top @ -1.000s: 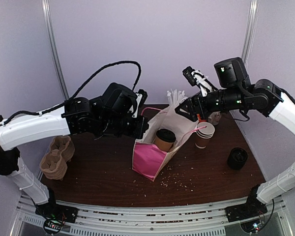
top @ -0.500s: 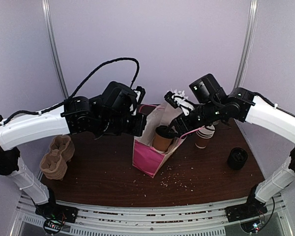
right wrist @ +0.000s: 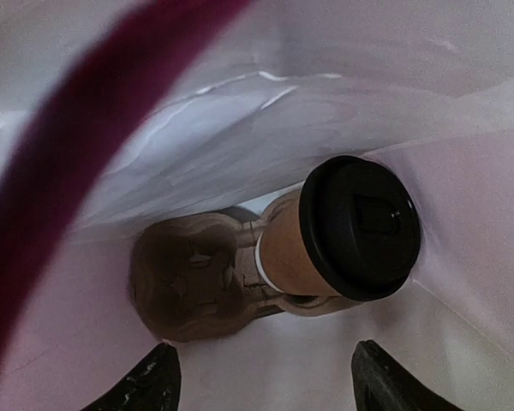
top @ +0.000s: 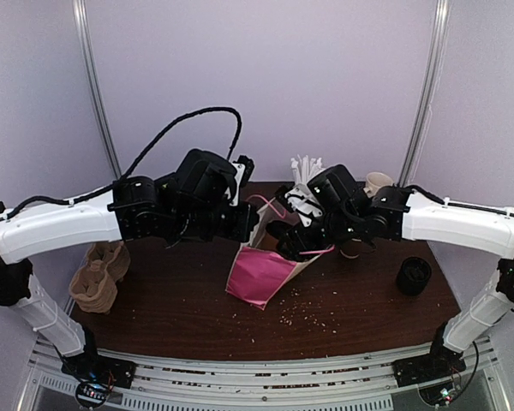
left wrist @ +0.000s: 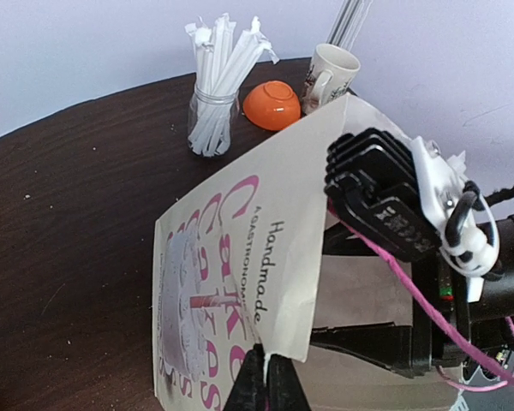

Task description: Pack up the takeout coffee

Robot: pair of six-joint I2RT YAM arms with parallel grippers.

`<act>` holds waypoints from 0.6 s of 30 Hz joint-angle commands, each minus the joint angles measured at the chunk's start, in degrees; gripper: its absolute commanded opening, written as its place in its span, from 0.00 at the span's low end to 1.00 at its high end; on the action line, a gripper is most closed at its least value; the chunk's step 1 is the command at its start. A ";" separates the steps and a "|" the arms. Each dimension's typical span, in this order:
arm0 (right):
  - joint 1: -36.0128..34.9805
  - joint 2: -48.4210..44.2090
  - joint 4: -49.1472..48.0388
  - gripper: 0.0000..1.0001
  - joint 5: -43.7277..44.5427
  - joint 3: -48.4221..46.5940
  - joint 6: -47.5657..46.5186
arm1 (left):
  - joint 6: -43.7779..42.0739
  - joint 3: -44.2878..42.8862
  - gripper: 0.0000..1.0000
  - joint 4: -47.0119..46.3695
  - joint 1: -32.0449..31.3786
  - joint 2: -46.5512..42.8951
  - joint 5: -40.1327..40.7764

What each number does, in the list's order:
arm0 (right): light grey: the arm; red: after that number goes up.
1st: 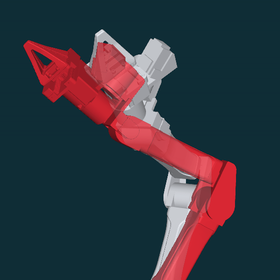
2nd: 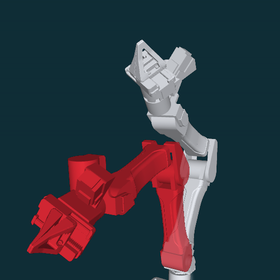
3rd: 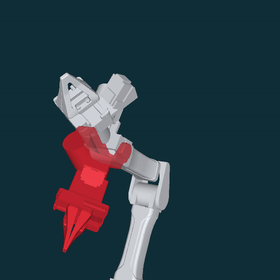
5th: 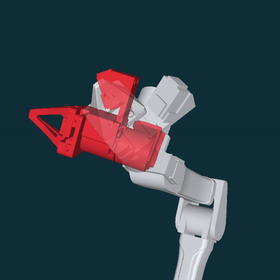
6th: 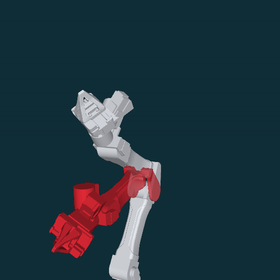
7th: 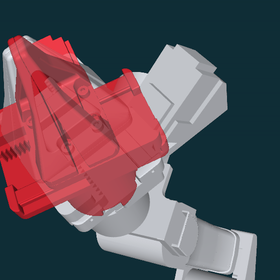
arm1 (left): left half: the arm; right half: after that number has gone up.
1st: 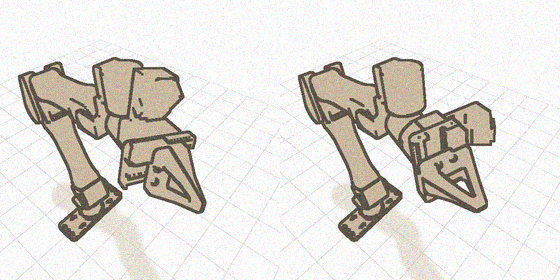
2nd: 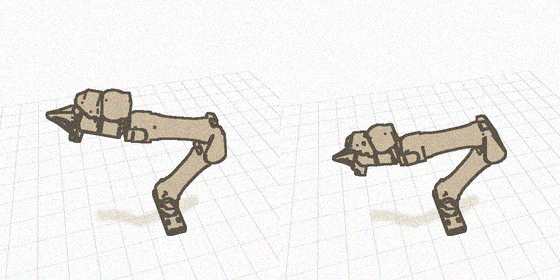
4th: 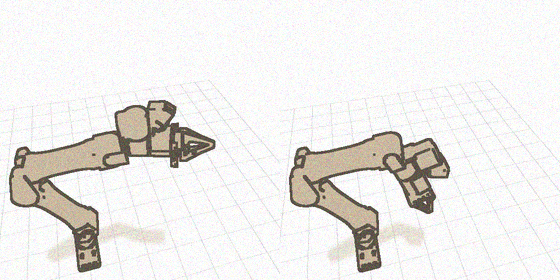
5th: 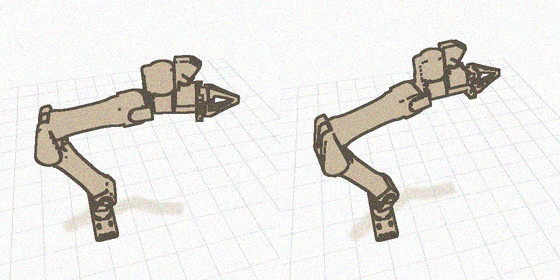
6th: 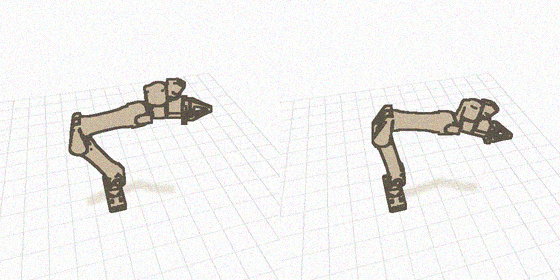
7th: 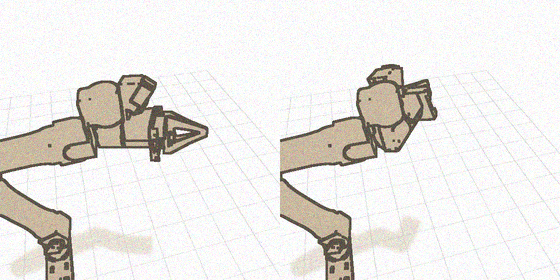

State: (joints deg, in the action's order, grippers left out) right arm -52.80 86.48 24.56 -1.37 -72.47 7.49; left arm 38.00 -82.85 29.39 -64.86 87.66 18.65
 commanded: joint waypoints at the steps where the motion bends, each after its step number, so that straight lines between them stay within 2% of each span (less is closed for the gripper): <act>1: -0.03 -1.42 -8.08 0.72 1.10 3.79 3.41 | 3.53 2.06 0.00 -5.30 0.82 -2.97 -0.78; 6: -0.06 -6.64 -16.23 0.78 -0.40 9.86 4.01 | 6.50 4.53 0.00 -7.69 4.10 -4.15 -4.93; 11: -0.07 -11.04 -17.25 0.80 -2.94 12.88 0.18 | 8.80 6.03 0.00 -10.08 6.84 -4.02 -10.34; 18: -0.08 -7.88 -7.28 0.77 -4.05 8.82 -6.76 | 9.01 3.84 0.00 -10.32 7.64 -2.65 -12.41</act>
State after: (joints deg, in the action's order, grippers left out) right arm -52.80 75.75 10.33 -4.80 -61.10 5.65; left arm 46.15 -77.45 22.26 -57.45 84.77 8.56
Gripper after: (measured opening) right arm 0.774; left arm 0.014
